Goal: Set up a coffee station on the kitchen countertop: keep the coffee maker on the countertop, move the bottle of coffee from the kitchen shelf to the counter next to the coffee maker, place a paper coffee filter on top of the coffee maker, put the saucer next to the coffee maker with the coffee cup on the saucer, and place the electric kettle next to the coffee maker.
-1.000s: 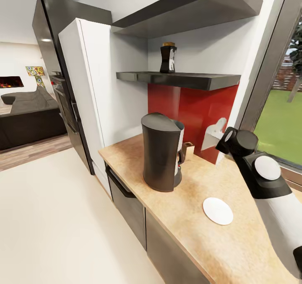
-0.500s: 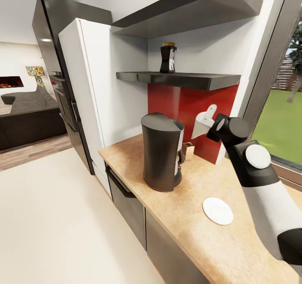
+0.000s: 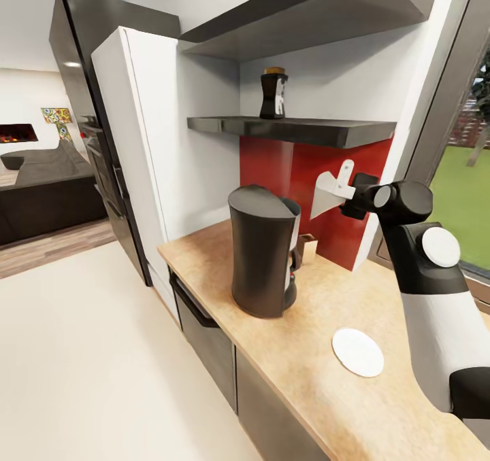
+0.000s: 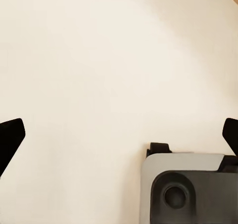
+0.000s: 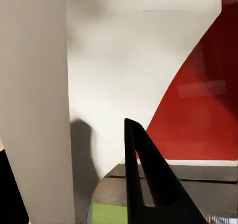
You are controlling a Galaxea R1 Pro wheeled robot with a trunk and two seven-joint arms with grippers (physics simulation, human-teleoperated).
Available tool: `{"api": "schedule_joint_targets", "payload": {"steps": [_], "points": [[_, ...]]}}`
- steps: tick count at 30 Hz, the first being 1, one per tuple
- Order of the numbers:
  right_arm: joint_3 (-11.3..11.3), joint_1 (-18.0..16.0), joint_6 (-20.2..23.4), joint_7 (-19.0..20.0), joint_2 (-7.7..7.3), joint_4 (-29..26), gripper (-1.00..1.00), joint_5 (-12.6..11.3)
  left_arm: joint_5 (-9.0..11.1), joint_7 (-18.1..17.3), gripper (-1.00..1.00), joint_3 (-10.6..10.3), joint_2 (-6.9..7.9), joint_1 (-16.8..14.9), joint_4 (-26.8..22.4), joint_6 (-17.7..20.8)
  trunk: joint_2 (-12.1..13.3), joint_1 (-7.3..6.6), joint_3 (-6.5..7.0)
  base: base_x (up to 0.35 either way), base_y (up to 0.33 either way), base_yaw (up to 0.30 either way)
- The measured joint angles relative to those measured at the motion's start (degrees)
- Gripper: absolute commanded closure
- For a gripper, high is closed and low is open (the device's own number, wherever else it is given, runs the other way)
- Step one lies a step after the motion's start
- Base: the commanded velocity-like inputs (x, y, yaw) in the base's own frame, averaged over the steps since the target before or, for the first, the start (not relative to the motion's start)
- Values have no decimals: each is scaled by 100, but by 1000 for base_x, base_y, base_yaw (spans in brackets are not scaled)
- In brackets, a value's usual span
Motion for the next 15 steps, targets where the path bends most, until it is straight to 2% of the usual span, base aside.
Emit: {"api": "schedule_joint_targets", "payload": {"steps": [8, 15], "points": [[0, 0, 1, 0, 10, -13, 100, 0, 0, 7, -100, -8, -6, 24, 116, 10, 0, 1, 0, 12, 0, 0], [0, -191, 2, 0, 24, -14, 100, 0, 0, 7, -100, -8, -13, 25, 123, 10, 0, 1, 0, 0, 0, 0]]}}
